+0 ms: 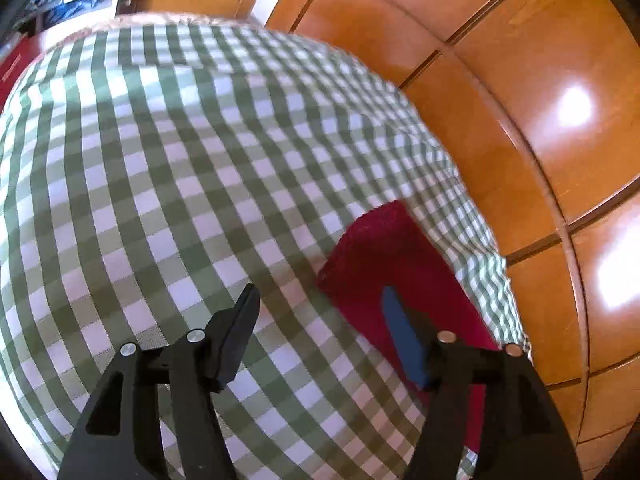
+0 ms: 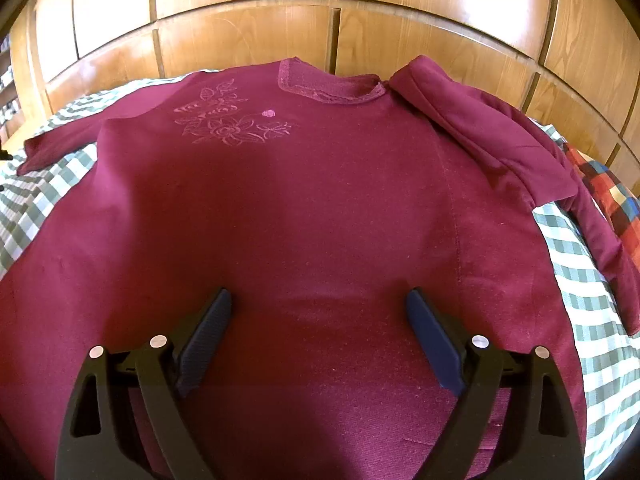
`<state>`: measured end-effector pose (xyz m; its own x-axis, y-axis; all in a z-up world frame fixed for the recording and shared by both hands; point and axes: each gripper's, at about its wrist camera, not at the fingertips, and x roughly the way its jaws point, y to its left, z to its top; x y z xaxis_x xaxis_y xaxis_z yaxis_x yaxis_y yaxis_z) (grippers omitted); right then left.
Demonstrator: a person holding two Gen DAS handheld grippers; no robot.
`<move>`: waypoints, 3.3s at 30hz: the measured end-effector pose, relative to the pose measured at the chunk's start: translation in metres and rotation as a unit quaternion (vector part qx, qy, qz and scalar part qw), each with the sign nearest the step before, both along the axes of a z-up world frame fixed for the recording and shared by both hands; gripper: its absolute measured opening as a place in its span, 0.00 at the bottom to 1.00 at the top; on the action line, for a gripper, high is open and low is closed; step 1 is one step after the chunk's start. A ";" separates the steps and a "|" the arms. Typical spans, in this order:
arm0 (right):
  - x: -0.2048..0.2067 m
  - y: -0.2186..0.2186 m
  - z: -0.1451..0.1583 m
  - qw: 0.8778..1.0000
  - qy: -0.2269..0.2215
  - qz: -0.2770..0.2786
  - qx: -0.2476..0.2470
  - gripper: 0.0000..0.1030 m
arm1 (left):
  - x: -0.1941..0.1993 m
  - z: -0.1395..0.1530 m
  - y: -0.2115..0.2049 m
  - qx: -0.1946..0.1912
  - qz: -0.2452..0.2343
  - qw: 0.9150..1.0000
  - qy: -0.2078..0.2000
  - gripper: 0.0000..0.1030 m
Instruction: Fold small clothes
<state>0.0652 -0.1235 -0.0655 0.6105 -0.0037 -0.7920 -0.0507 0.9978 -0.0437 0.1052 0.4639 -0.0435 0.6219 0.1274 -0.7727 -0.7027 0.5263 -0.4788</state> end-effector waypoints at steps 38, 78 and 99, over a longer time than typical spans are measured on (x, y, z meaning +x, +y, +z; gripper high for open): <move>-0.017 -0.061 0.027 0.994 -0.001 -0.067 0.091 0.74 | 0.056 0.057 -0.303 0.189 -0.317 0.929 -0.042 0.59; 0.045 -0.429 0.090 0.903 0.048 -0.403 -0.141 0.04 | 0.042 -0.027 -0.486 0.223 -0.484 0.846 0.002 0.82; -0.004 -0.368 0.033 0.905 -0.015 -0.340 0.257 0.61 | 0.044 -0.029 -0.486 0.223 -0.489 0.844 0.001 0.87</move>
